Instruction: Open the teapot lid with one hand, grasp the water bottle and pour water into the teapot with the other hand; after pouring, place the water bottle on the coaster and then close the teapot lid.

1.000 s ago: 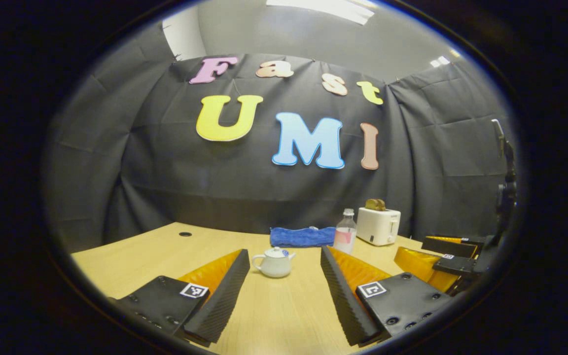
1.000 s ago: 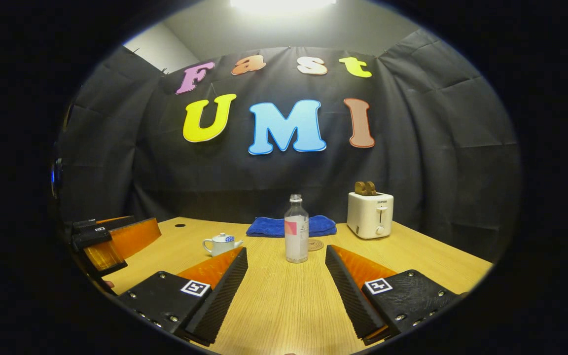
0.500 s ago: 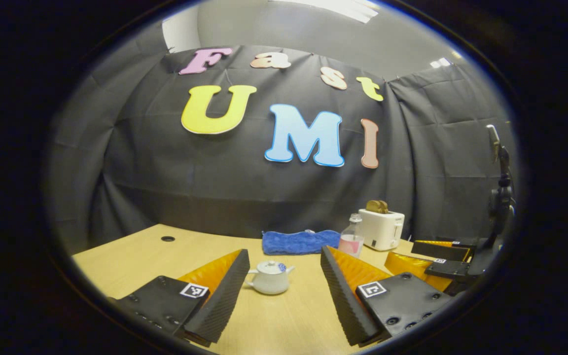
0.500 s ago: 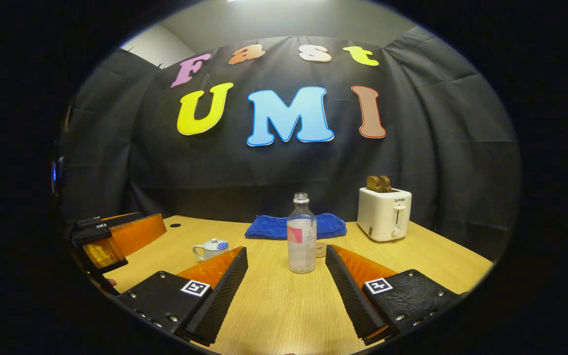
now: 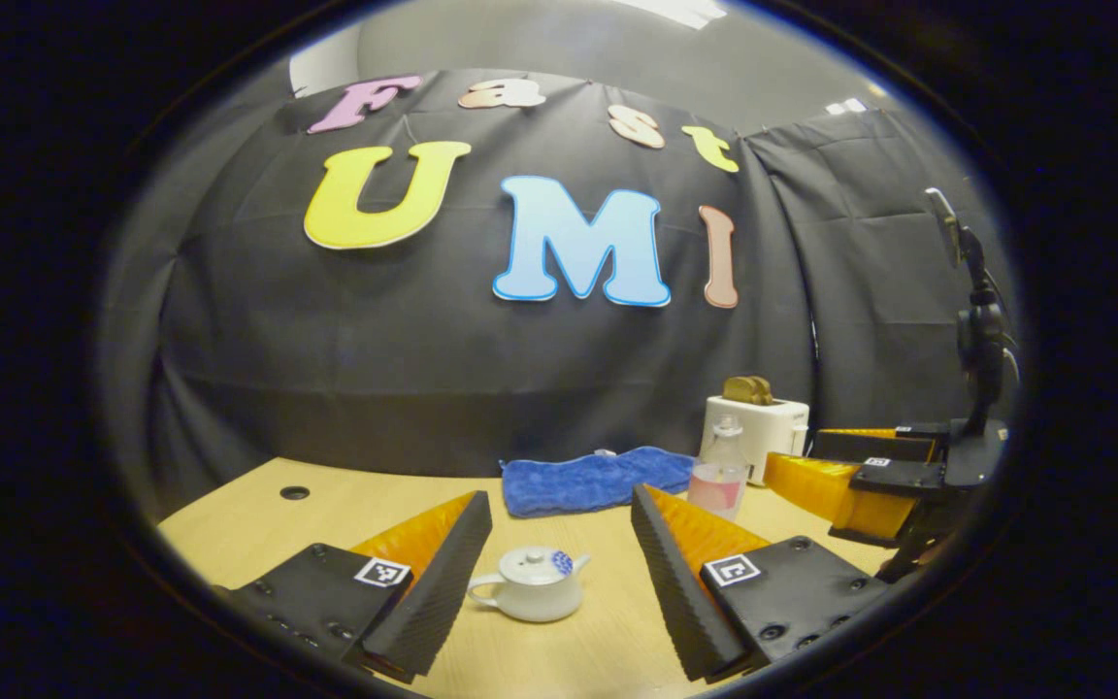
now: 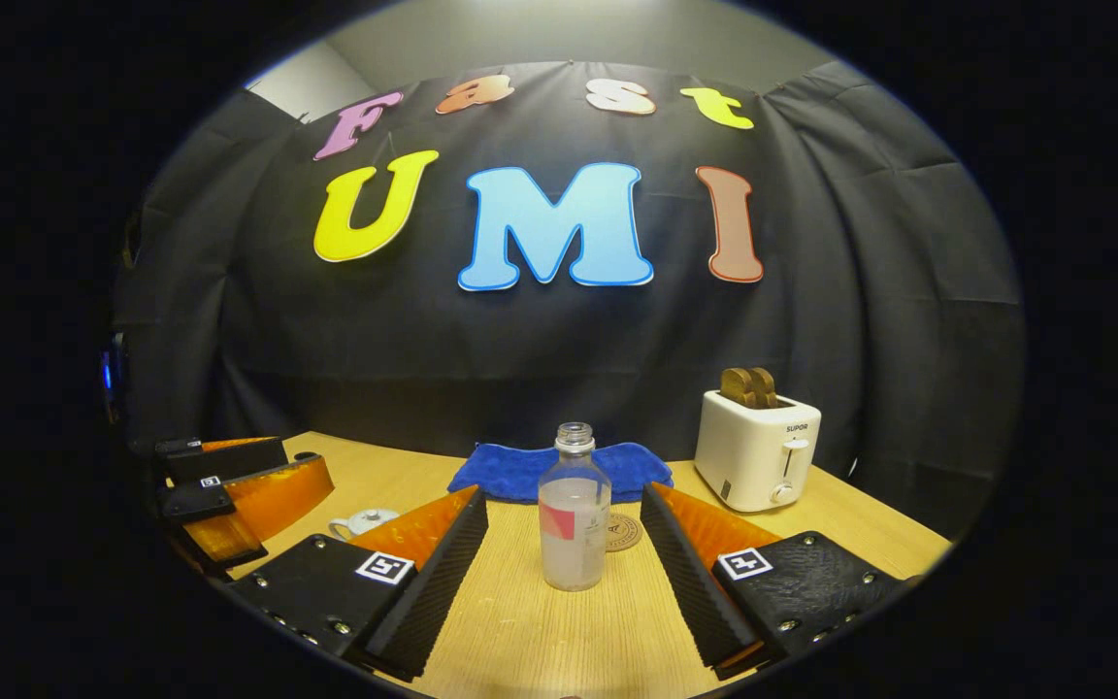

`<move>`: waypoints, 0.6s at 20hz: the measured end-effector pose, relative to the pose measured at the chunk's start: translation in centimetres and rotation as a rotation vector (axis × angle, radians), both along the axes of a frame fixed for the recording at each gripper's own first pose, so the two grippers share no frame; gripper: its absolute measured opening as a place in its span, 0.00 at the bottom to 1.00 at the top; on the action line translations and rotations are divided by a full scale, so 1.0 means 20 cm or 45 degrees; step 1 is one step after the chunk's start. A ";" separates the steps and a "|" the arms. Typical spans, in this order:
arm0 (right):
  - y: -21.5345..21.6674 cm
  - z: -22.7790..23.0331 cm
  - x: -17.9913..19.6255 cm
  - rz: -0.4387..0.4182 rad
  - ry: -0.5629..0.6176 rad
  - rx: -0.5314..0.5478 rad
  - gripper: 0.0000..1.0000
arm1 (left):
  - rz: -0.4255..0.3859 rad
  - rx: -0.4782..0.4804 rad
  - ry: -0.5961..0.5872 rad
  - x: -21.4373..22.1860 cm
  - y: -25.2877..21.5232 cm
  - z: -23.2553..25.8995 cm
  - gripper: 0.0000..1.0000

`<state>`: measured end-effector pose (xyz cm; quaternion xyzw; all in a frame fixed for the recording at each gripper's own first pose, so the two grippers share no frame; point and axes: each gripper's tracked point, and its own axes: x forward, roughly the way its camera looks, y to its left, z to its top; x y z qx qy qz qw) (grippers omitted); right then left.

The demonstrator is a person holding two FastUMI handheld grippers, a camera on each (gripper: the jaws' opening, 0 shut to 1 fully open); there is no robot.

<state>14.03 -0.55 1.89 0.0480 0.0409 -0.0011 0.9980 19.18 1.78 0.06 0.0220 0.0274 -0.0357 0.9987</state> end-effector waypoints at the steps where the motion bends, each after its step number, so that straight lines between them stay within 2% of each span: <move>1: 0.00 -0.01 0.05 -0.004 0.014 0.031 0.98 | 0.001 0.010 0.001 0.07 0.03 -0.01 0.93; 5: 0.02 -0.11 0.20 -0.024 0.067 0.116 0.98 | -0.004 -0.036 0.023 0.26 0.11 -0.08 0.93; 9: -0.04 -0.27 0.30 -0.090 0.119 0.064 0.98 | -0.027 -0.048 0.030 0.37 0.10 -0.17 0.93; 12: -0.03 -0.37 0.33 -0.070 0.152 0.062 0.98 | -0.035 -0.057 0.056 0.44 0.12 -0.26 0.93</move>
